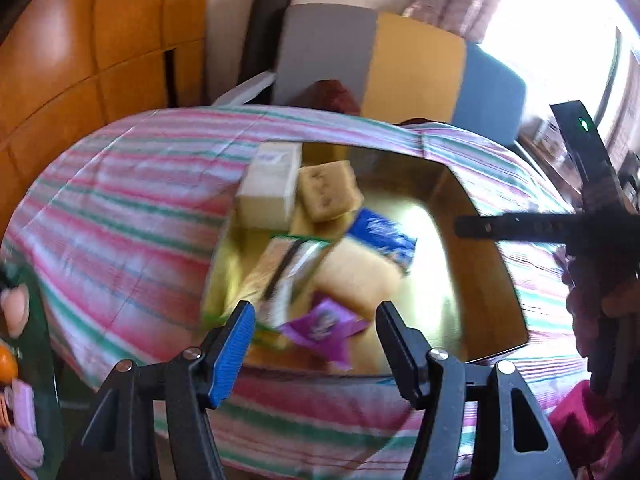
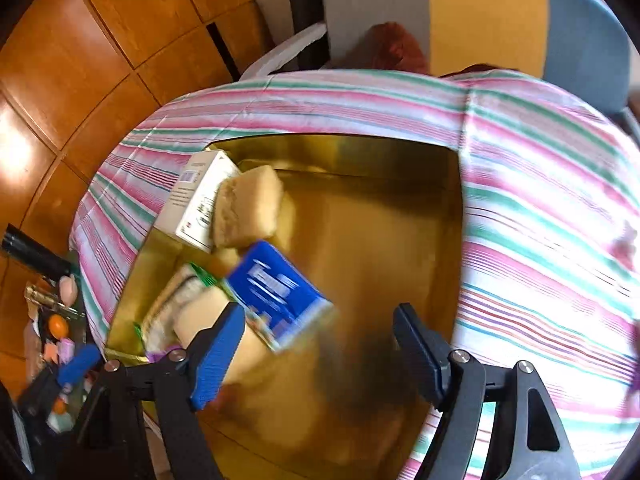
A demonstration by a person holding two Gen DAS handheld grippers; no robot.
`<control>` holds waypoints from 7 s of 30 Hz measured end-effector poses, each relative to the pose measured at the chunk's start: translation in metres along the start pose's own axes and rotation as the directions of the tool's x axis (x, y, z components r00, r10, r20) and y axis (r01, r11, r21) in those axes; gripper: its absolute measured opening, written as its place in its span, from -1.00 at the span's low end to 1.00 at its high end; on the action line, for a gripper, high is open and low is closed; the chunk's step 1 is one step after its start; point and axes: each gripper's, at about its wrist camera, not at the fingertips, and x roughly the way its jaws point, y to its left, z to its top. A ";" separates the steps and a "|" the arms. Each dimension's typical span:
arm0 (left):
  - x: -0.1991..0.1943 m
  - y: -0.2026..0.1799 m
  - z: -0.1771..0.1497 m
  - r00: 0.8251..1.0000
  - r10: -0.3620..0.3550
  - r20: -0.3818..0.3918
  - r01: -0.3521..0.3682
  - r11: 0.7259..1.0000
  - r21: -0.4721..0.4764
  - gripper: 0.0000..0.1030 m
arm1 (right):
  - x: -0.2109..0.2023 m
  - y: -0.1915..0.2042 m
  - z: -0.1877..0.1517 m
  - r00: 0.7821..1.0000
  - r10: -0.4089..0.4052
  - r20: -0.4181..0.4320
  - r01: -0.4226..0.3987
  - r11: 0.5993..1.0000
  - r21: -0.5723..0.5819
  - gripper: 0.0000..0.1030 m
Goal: Organize objects
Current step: 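Carry the blue Tempo tissue pack to the gold tray and release it with the right tool, then move the left tool to the items and grasp the white plastic-wrapped bundle, then carry the white bundle toward the tray with the left tool while the right tool nears the yellow bundle, then release the white bundle into the tray with the left tool while the right tool grasps the yellow bundle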
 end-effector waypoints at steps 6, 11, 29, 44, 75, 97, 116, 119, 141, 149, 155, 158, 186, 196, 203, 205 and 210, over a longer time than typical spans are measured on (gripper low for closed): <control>0.000 -0.057 0.029 0.994 -0.104 0.012 0.102 0.987 0.123 0.18 | -0.046 -0.063 -0.030 0.996 -0.071 0.056 0.067 0.995 0.080 0.50; 0.013 -0.119 0.059 0.974 -0.223 -0.032 0.225 0.952 0.208 0.18 | -0.085 -0.138 -0.058 0.984 -0.151 0.089 0.130 0.969 0.209 0.50; 0.172 -0.356 0.125 0.855 -0.413 -0.312 0.476 0.866 0.157 0.22 | -0.190 -0.379 -0.151 0.884 -0.376 0.279 0.059 0.680 0.731 0.53; 0.291 -0.433 0.145 0.879 -0.327 -0.346 0.377 0.922 0.086 0.15 | -0.185 -0.395 -0.170 0.885 -0.285 0.368 -0.122 0.622 0.774 0.58; 0.104 -0.288 -0.034 0.921 -0.307 -0.241 0.385 0.814 0.435 -0.23 | -0.163 -0.418 -0.187 0.925 -0.323 0.197 -0.017 0.485 0.874 0.39; 0.107 -0.276 -0.044 0.902 -0.372 -0.220 0.431 0.805 0.407 -0.24 | -0.155 -0.419 -0.183 0.935 -0.335 0.116 0.053 0.456 0.889 0.21; 0.107 -0.280 -0.047 0.910 -0.362 -0.203 0.414 0.816 0.404 -0.23 | -0.091 -0.444 -0.136 0.914 -0.382 -0.136 0.336 0.525 0.782 -0.09; 0.105 -0.280 -0.049 0.916 -0.351 -0.196 0.402 0.814 0.420 -0.23 | -0.086 -0.446 -0.136 0.912 -0.378 -0.160 0.354 0.526 0.773 -0.09; 0.082 -0.280 -0.043 0.945 -0.299 -0.130 0.325 0.828 0.458 -0.25 | -0.079 -0.449 -0.131 0.888 -0.420 -0.189 0.419 0.566 0.710 -0.22; 0.023 -0.259 -0.009 0.955 -0.295 0.015 0.257 0.857 0.446 -0.25 | -0.079 -0.451 -0.129 0.873 -0.446 -0.195 0.448 0.580 0.680 -0.23; -0.005 -0.238 -0.002 0.958 -0.279 0.070 0.225 0.878 0.422 -0.25 | -0.082 -0.452 -0.132 0.864 -0.463 -0.200 0.469 0.592 0.655 -0.23; -0.015 -0.226 -0.001 0.960 -0.267 0.088 0.210 0.889 0.408 -0.25 | -0.077 -0.451 -0.125 0.858 -0.472 -0.205 0.482 0.597 0.642 -0.23; -0.003 0.026 0.035 0.981 -0.185 0.058 0.192 0.968 -0.160 -0.26 | -0.080 -0.416 -0.127 0.831 -0.511 -0.220 0.538 0.634 0.555 -0.24; 0.106 -0.031 0.112 0.963 -0.251 -0.099 0.244 0.967 -0.078 -0.24 | -0.079 -0.413 -0.126 0.831 -0.510 -0.220 0.538 0.642 0.545 -0.24; 0.191 -0.038 0.132 0.961 -0.148 -0.234 0.140 0.989 -0.051 -0.06 | -0.078 -0.411 -0.123 0.831 -0.511 -0.221 0.542 0.651 0.532 -0.24; 0.203 -0.034 0.130 0.955 -0.159 -0.252 0.146 0.987 -0.072 0.01 | -0.078 -0.411 -0.123 0.831 -0.511 -0.220 0.542 0.653 0.529 -0.24; 0.188 -0.043 0.128 0.962 -0.161 -0.219 0.160 0.987 -0.019 0.41 | -0.078 -0.412 -0.122 0.832 -0.510 -0.219 0.541 0.654 0.529 -0.24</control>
